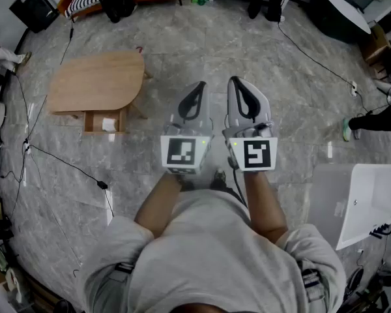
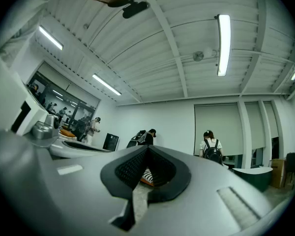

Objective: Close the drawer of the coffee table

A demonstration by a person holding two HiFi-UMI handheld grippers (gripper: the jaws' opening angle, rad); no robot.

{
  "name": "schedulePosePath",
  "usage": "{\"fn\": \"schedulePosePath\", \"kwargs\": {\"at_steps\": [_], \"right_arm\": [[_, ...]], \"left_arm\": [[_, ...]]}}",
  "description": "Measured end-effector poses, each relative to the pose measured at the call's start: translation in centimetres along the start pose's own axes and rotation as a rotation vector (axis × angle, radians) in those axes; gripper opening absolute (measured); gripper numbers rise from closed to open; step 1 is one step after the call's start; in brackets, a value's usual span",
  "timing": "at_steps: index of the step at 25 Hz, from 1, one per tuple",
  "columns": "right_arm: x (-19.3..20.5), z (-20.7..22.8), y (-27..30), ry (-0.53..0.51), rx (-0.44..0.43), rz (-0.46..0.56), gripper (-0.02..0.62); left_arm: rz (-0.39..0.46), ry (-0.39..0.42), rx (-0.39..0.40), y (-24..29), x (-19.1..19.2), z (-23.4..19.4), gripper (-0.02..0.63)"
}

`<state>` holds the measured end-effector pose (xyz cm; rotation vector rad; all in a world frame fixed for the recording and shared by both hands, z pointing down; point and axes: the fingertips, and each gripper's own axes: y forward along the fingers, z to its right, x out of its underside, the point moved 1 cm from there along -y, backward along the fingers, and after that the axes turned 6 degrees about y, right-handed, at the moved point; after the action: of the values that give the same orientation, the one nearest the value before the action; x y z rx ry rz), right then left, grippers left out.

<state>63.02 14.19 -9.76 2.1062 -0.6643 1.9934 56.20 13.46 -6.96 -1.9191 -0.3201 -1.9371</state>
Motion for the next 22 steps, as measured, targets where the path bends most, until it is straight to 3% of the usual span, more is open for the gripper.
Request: {"fn": "schedulePosePath", "kwargs": {"at_steps": [8, 13, 22], "right_arm": [[0.1, -1.6, 1.1, 0.007, -0.02, -0.002, 0.006], [0.5, -3.6, 2.6, 0.02, -0.044, -0.01, 0.006], [2.2, -11.2, 7.7, 0.069, -0.153, -0.03, 0.006]], "left_arm": [[-0.029, 0.034, 0.02, -0.5, 1.2, -1.1, 0.02], [-0.03, 0.043, -0.013, -1.3, 1.4, -3.5, 0.021], [-0.053, 0.07, -0.155, -5.0, 1.7, -12.9, 0.021]]}}
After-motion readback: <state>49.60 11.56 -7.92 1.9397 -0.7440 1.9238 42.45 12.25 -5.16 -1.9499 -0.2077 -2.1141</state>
